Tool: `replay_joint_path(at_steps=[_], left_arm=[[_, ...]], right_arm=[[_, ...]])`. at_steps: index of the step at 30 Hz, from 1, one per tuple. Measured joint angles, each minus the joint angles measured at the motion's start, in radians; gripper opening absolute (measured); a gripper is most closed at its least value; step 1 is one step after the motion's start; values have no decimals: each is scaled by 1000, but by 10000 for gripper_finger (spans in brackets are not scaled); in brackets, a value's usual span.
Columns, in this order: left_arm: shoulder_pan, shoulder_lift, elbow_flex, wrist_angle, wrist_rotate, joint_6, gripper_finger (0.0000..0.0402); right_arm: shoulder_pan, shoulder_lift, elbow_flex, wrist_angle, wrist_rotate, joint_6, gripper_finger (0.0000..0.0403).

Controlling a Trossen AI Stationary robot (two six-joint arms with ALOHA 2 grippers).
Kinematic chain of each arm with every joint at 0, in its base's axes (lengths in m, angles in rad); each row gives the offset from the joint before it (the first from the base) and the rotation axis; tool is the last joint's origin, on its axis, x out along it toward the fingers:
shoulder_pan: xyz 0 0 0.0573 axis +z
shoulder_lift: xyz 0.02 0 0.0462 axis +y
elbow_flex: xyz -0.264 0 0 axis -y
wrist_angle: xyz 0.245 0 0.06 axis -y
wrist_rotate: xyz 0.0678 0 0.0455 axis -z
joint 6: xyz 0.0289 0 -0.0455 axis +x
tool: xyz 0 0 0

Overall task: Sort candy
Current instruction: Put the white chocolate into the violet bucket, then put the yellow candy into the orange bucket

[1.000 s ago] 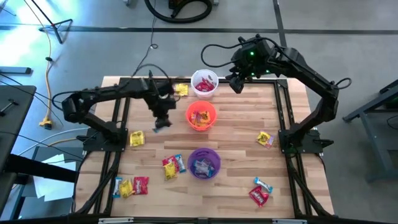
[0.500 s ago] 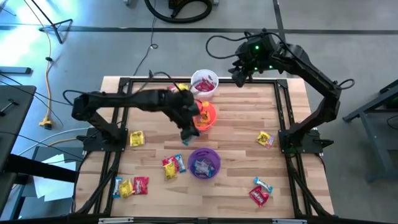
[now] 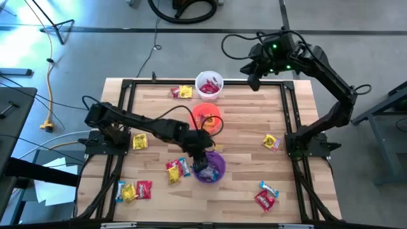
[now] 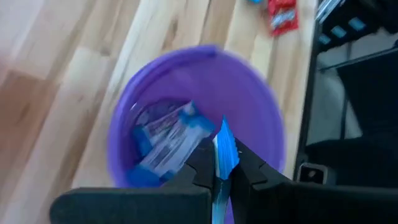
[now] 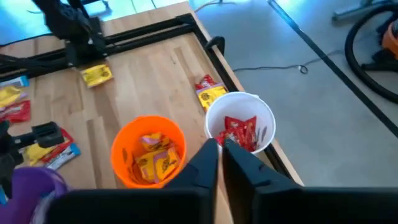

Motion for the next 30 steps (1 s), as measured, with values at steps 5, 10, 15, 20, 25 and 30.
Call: replay_joint_path(at_steps=[5,10,15,20,25,30], left_arm=[[-23,0,0,105,-88,-52,1],[-25,33,1,153,-186,-82,1],[-27,99,0,165,-137,-82,15],[-27,103,1,190,-129,-45,72],[-18,63,0,169,-153,-22,129],[-13,-19,0,43,-193,18,153]], right_arm=[[25,-23,0,2,-5,9,21],[40,-29,0,6,5,11,2],[53,-31,0,6,9,11,1],[53,-33,0,5,9,6,1],[53,-33,0,7,9,-4,0],[53,-33,0,4,9,-16,0]])
